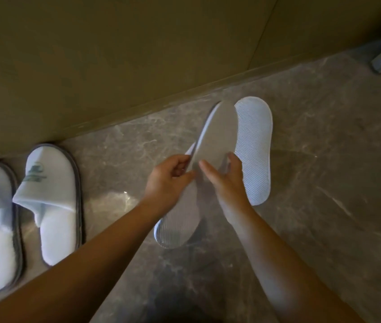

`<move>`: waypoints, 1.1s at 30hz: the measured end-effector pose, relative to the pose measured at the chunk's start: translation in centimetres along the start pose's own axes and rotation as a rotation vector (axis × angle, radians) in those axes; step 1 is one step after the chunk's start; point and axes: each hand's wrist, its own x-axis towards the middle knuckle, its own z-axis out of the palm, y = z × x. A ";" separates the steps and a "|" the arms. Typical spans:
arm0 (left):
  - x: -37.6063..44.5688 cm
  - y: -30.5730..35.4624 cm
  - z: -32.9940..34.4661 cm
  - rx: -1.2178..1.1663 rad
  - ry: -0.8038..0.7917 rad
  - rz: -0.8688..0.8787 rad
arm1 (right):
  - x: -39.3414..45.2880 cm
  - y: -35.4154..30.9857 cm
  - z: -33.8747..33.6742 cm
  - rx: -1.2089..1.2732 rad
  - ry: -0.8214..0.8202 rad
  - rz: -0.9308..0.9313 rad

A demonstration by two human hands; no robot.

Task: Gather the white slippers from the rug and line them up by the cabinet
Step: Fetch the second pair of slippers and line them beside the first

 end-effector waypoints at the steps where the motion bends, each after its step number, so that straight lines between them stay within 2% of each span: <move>1: -0.4 0.0 0.1 0.021 -0.034 0.038 | 0.1 -0.3 0.7 0.037 0.007 0.023; 4: -1.3 0.5 -0.6 0.025 -0.129 0.108 | 0.3 -0.5 1.4 0.100 0.049 0.109; 6: -1.9 1.0 -1.7 0.003 -0.197 0.100 | 0.0 -0.6 1.5 0.163 -0.010 0.170; 8: -2.6 1.1 -2.9 -0.045 -0.148 0.052 | -0.1 -0.9 1.7 0.241 -0.098 0.226; 10: -3.2 0.7 -4.2 -0.119 0.015 -0.076 | -0.1 -1.4 2.5 0.343 -0.205 0.275; 11: -3.4 0.3 -4.8 -0.155 0.040 -0.202 | -0.2 -1.6 3.2 0.381 -0.255 0.297; 13: -4.2 -0.7 -5.9 -0.286 -0.087 -0.474 | -0.6 -2.0 4.9 0.426 -0.330 0.314; 14: -4.5 -1.2 -6.4 -0.382 -0.176 -0.552 | -0.9 -2.0 5.6 0.434 -0.369 0.314; 16: -5.1 -1.8 -7.5 -0.492 -0.257 -0.551 | -1.0 -1.7 6.8 0.407 -0.450 0.307; 19: -5.2 -2.6 -9.4 -0.515 -0.078 -0.528 | -1.1 -1.1 7.8 0.284 -0.490 0.299; 23: -5.1 -3.9 -11.1 -0.293 0.084 -0.515 | -1.2 0.6 8.9 0.162 -0.457 0.236; 28: -4.3 -5.7 -10.8 0.007 0.062 -0.413 | 0.5 2.6 9.7 0.001 -0.315 0.163; 33: -4.4 -8.6 -12.4 0.349 0.107 -0.371 | 2.9 5.1 10.6 -0.272 -0.264 0.082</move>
